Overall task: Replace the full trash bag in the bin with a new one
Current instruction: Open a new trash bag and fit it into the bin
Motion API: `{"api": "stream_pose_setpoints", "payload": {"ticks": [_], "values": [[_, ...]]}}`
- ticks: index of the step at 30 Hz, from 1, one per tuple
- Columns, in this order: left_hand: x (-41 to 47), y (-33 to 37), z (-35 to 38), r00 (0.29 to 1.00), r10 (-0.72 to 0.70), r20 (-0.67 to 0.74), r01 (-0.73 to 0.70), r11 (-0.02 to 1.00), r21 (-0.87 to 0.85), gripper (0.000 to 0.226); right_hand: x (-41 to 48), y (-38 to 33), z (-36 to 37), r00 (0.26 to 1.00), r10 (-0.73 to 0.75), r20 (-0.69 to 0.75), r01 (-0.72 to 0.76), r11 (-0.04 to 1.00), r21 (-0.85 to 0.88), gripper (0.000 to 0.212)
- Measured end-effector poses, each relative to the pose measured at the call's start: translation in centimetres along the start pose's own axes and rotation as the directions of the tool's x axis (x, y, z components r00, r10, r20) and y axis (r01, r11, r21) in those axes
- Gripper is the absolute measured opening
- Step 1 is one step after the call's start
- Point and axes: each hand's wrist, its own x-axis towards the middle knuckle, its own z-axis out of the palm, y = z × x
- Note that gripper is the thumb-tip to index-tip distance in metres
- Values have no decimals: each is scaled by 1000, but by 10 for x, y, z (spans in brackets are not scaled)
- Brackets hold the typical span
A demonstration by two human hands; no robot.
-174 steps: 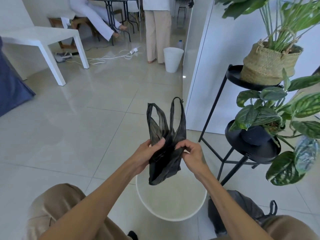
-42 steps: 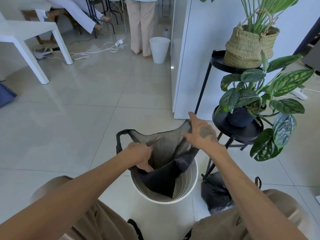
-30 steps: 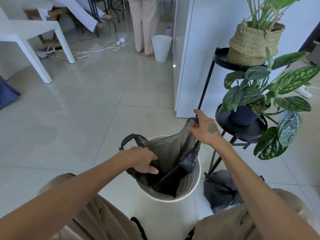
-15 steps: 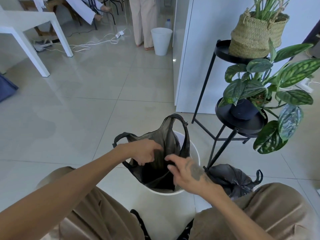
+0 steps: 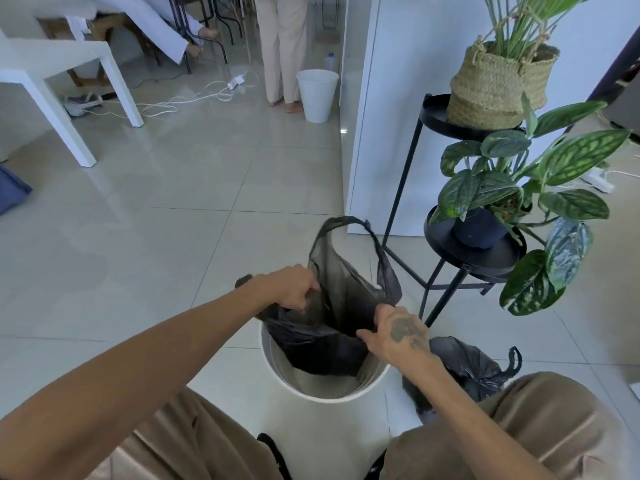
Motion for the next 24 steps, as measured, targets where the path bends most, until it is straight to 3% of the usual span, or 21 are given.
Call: {"api": "stream_pose_setpoints", "payload": {"ticks": [4,7,11,14,16,19,24], "values": [[-13,-6,12,986,-160,-39,150,971,-189,71,12,18,-8,996,40,75,-51,987,151,56],[-25,-1,20,969,-242,-52,198,883,-425,96,18,17,-2,996,79,-36,-66,957,281,50],[-32,5,33,957,-277,-89,176,794,-582,98,13,5,13,998,59,5,-58,955,291,77],[-38,-4,37,945,-302,-126,195,829,-524,96,8,9,19,999,23,34,-29,982,187,66],[-41,-19,38,938,-306,-162,216,882,-419,76,11,19,17,1000,1,9,-2,986,168,49],[-46,-38,34,932,-304,-196,248,932,-266,52,21,38,2,1000,-10,2,10,990,144,48],[-52,-55,22,928,-358,-105,354,933,-58,80,35,60,-26,993,2,115,-6,999,34,54]]}}
